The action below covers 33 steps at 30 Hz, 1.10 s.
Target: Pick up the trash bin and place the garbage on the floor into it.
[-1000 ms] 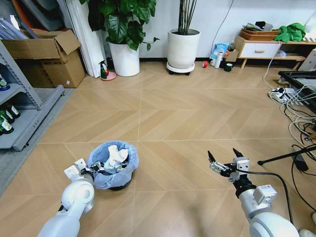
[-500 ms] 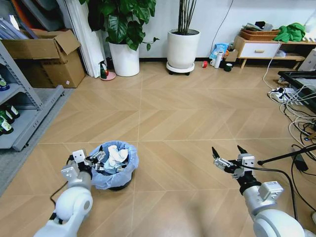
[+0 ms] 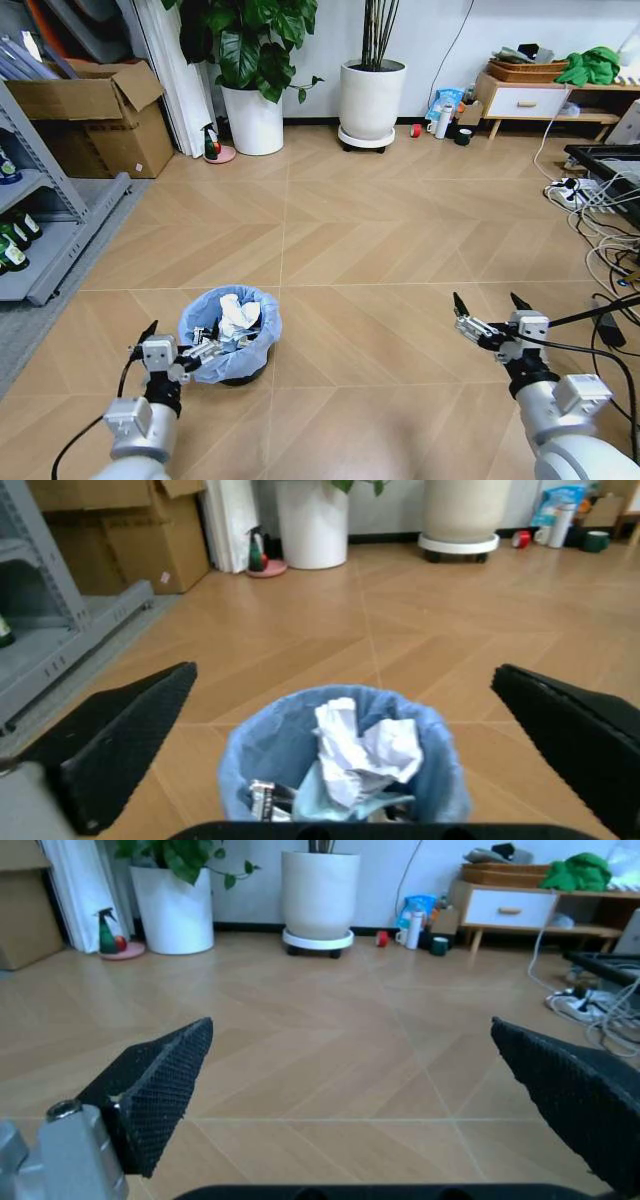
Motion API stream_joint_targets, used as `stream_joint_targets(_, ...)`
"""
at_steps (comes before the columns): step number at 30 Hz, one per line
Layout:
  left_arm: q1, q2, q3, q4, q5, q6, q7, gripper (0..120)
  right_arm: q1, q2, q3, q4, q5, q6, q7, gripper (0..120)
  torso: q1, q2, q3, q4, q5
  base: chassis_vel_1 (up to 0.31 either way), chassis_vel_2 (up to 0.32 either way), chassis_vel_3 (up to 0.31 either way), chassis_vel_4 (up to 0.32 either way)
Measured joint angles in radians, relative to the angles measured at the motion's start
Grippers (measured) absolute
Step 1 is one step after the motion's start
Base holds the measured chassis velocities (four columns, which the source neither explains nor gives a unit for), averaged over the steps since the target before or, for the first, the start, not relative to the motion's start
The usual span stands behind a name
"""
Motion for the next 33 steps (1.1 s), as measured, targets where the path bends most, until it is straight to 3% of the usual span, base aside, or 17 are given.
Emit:
stream_joint_targets(4, 0.037, -0.027, 0.031, -0.032, 0.044, -0.007, 0.011, 101, -0.042, 0.027, 0.001, 0.044, -0.038, 0.022, -0.008, 100, 0.0, 0.0, 0.0, -0.0001, -0.0002, 0.0, 0.0, 0.0, 0.0)
stream_joint_targets(15, 0.08, -0.074, 0.114, -0.061, 0.108, -0.014, -0.034, 100, -0.056, 0.052, -0.066, 0.11, -0.129, 0.034, -0.006, 100, 0.0, 0.0, 0.0, 0.0001, -0.0001, 0.0, 0.0, 0.0, 0.0)
stream_joint_targets(33, 0.075, -0.075, 0.117, -0.062, 0.106, -0.009, -0.045, 100, -0.054, 0.052, -0.076, 0.109, -0.135, 0.027, 0.003, 100, 0.0, 0.0, 0.0, 0.0001, -0.0002, 0.0, 0.0, 0.0, 0.0)
